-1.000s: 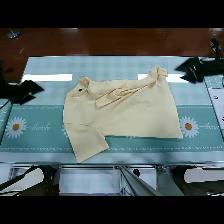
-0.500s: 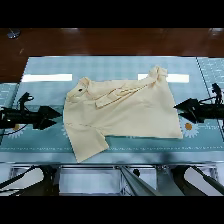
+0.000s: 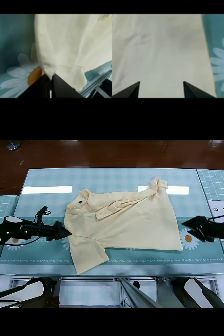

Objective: Fold the shirts.

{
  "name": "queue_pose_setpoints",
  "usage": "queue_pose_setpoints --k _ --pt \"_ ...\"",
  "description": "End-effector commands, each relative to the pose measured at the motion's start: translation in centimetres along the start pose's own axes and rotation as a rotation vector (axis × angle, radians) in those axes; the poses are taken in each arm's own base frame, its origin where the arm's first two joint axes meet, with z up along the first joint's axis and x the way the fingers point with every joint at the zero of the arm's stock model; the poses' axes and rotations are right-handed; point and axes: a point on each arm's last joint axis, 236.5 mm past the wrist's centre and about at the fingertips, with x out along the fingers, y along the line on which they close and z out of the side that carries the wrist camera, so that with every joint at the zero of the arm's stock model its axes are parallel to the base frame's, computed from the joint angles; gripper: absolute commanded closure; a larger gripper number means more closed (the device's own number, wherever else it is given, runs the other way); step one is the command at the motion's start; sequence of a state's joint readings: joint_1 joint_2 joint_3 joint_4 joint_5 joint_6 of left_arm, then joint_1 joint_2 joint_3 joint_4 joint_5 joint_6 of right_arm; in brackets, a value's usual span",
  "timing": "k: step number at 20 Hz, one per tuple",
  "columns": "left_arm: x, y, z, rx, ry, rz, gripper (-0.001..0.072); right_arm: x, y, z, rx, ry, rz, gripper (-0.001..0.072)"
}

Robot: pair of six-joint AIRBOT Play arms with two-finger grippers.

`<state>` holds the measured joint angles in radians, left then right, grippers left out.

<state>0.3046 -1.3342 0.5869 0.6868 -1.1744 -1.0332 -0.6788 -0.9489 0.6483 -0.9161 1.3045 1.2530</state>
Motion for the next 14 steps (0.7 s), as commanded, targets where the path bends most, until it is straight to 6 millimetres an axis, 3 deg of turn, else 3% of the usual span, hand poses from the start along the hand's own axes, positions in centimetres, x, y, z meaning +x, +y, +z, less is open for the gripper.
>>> queue_pose_setpoints --k 1,3,6,9,14 --pt "0.1 -0.6 -0.1 0.031 0.017 -0.012 0.0683 -1.0 -7.8 -3.9 0.133 0.116 -0.286 0.0094" --pt "0.1 -0.6 -0.1 0.031 0.017 -0.012 0.0684 0.5 -8.8 -6.2 0.168 0.176 -0.309 0.0094" --pt "0.1 -0.6 -0.1 0.03 0.017 -0.013 0.0683 2.9 -7.4 -8.3 0.162 0.29 -0.255 0.0095" --pt "0.1 -0.6 -0.1 0.03 0.017 -0.014 0.0683 5.0 -5.4 -7.7 0.156 0.299 -0.16 0.0094" --pt "0.1 -0.6 -0.1 0.029 0.017 -0.014 0.0683 6.9 -6.0 -6.6 0.201 0.281 -0.148 0.0094"
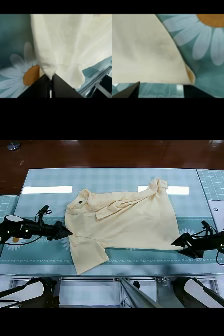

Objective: Fold the shirts.

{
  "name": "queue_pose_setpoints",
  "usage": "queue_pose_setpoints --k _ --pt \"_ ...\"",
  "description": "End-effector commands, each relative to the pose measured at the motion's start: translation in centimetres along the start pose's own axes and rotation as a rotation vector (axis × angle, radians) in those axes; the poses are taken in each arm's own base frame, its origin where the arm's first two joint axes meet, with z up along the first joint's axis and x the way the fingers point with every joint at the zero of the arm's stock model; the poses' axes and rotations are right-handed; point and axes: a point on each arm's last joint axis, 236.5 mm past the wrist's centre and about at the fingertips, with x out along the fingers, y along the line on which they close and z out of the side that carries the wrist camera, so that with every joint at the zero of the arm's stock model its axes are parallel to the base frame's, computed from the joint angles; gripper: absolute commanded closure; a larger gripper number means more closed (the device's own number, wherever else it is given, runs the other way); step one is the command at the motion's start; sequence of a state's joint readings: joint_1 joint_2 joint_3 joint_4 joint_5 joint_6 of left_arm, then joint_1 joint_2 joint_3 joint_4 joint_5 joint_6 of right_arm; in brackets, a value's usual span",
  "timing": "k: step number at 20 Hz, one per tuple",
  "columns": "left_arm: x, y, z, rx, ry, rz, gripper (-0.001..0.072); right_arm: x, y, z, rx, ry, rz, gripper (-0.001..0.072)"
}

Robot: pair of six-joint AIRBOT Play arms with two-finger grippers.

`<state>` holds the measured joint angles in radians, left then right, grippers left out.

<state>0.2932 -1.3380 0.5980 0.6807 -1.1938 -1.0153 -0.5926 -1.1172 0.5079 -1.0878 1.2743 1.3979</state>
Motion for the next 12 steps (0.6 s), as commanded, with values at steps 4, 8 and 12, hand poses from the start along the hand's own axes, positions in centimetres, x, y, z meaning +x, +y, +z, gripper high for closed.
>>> queue_pose_setpoints --k 4,8,12 --pt "0.0 0.0 0.0 0.001 0.0 0.0 0.0683 0.8 2.5 3.8 0.032 -0.124 0.124 0.0095" --pt "0.0 0.0 0.1 0.0 -0.004 0.002 0.0683 0.6 3.0 4.1 0.022 -0.142 0.142 0.0359" --pt "-0.5 -1.4 1.3 0.003 -0.041 -0.039 0.0683 -0.7 5.8 4.5 -0.095 -0.154 0.237 0.0677"
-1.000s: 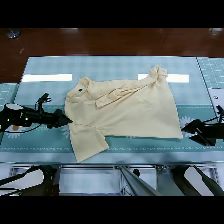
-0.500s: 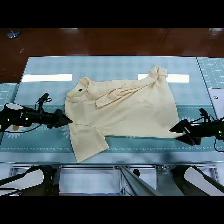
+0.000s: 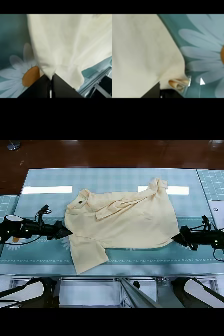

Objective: Fold the shirts.

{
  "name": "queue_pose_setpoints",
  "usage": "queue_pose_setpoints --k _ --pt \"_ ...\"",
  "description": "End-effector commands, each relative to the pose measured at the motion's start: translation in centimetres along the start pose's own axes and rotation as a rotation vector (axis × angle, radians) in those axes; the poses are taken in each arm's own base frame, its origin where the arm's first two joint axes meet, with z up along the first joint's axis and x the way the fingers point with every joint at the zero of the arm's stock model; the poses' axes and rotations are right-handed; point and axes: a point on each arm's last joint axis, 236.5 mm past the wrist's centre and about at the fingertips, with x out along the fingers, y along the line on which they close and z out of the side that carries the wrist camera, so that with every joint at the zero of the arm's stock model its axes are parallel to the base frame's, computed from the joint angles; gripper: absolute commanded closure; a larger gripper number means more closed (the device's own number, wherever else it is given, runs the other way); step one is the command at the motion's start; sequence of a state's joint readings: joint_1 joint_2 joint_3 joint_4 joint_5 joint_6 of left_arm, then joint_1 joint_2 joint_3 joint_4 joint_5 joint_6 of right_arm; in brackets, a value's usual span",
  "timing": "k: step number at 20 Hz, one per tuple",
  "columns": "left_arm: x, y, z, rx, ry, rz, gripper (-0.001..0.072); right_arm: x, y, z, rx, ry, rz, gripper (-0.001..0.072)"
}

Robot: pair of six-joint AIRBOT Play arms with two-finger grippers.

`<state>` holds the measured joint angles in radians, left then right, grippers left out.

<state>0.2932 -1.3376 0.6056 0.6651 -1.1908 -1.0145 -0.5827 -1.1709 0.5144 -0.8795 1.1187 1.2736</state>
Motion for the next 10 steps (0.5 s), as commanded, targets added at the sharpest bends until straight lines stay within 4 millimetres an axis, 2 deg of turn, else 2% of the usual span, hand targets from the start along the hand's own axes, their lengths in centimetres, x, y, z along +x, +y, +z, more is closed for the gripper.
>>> queue_pose_setpoints --k 1,2,4,6,7,8,10 --pt "-1.1 -2.4 1.9 0.023 -0.056 -0.056 0.0683 -1.8 4.2 1.3 -0.095 -0.019 0.128 0.0677" --pt "-2.4 -4.3 3.5 0.061 -0.107 -0.088 0.0684 -3.4 6.1 2.6 -0.131 -0.056 0.161 0.0678" --pt "-6.5 -10.1 7.1 0.176 -0.264 -0.167 0.0684 -8.4 11.7 5.9 -0.264 -0.189 0.23 0.0678" --pt "-13.3 -18.2 10.0 0.361 -0.474 -0.247 0.0683 -13.1 18.5 7.3 -0.453 -0.306 0.251 0.0678" --pt "-16.8 -21.6 10.6 0.453 -0.584 -0.247 0.0684 -15.5 22.9 7.2 -0.553 -0.36 0.273 0.0678" --pt "-20.9 -25.1 10.9 0.552 -0.711 -0.228 0.0684 -17.8 26.7 6.7 -0.643 -0.414 0.288 0.0678" --pt "-28.8 -31.0 9.7 0.713 -0.956 -0.171 0.0684 -23.9 33.1 5.7 -0.789 -0.58 0.28 0.0678"
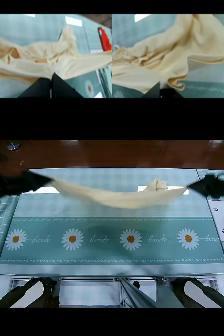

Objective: Fold the shirts.

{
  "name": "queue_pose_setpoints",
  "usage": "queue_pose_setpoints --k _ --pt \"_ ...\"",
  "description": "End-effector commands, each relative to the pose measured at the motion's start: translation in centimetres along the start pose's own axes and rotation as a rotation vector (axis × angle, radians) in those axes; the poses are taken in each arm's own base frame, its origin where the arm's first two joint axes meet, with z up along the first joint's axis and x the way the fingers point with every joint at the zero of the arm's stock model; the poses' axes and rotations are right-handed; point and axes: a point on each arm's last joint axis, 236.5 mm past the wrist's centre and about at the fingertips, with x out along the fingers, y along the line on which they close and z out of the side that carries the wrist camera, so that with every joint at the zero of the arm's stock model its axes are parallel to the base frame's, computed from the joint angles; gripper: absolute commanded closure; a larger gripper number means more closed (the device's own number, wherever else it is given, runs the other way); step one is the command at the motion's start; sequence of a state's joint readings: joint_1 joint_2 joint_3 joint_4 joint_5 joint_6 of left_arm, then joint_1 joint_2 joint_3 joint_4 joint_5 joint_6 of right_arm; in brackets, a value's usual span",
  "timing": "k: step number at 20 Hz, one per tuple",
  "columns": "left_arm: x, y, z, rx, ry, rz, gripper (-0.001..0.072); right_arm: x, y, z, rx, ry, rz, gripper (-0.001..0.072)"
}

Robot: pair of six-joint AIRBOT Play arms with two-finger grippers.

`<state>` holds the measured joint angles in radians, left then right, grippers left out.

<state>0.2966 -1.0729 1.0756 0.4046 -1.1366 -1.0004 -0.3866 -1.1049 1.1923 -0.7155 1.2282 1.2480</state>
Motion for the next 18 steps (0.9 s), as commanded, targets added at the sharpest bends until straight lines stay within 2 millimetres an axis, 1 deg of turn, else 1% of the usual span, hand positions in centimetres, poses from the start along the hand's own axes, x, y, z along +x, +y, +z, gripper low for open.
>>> queue_pose_setpoints --k 1,2,3,4,5,6,8,10,11,13,15,16,17,18 --pt "-9.1 -11.5 11.3 0.321 -0.396 0.043 0.0684 -6.8 11.9 8.2 -0.282 -0.246 0.01 0.0678" --pt "-12.1 -14.1 12.8 0.39 -0.476 0.081 0.0684 -9.4 14.1 9.5 -0.337 -0.308 -0.009 0.0678" --pt "-14.6 -16.4 13.7 0.447 -0.537 0.115 0.0684 -12.2 16.3 10.5 -0.388 -0.366 -0.019 0.0678" --pt "-17.0 -18.5 14.1 0.503 -0.591 0.146 0.0684 -14.9 18.3 10.8 -0.439 -0.42 -0.029 0.0678" --pt "-19.2 -20.5 14.3 0.561 -0.64 0.184 0.0684 -17.4 19.8 11.0 -0.479 -0.473 -0.051 0.0678" --pt "-21.2 -22.0 14.2 0.604 -0.683 0.229 0.0684 -19.8 21.3 10.6 -0.515 -0.524 -0.061 0.0678" --pt "-24.6 -23.9 13.3 0.672 -0.751 0.335 0.0684 -24.2 23.7 8.8 -0.576 -0.612 -0.085 0.0678" --pt "-27.1 -24.9 11.7 0.708 -0.789 0.438 0.0684 -27.0 25.2 6.2 -0.613 -0.651 -0.103 0.0677" --pt "-28.2 -25.2 10.4 0.729 -0.791 0.494 0.0684 -28.3 25.8 4.8 -0.631 -0.664 -0.111 0.0678" --pt "-30.1 -25.1 8.1 0.772 -0.774 0.617 0.0684 -30.4 26.4 2.4 -0.66 -0.69 -0.141 0.0678" --pt "-32.7 -25.1 6.3 0.762 -0.805 0.704 0.0684 -32.0 25.8 0.6 -0.66 -0.696 -0.201 0.0678" --pt "-33.7 -25.1 5.6 0.768 -0.807 0.731 0.0684 -32.5 25.1 -0.2 -0.654 -0.69 -0.239 0.0677" --pt "-34.4 -24.7 4.8 0.759 -0.8 0.749 0.0684 -32.8 24.4 -0.8 -0.639 -0.678 -0.271 0.0677" --pt "-34.7 -24.1 4.3 0.738 -0.78 0.756 0.0684 -32.7 23.8 -1.3 -0.623 -0.658 -0.291 0.0677"
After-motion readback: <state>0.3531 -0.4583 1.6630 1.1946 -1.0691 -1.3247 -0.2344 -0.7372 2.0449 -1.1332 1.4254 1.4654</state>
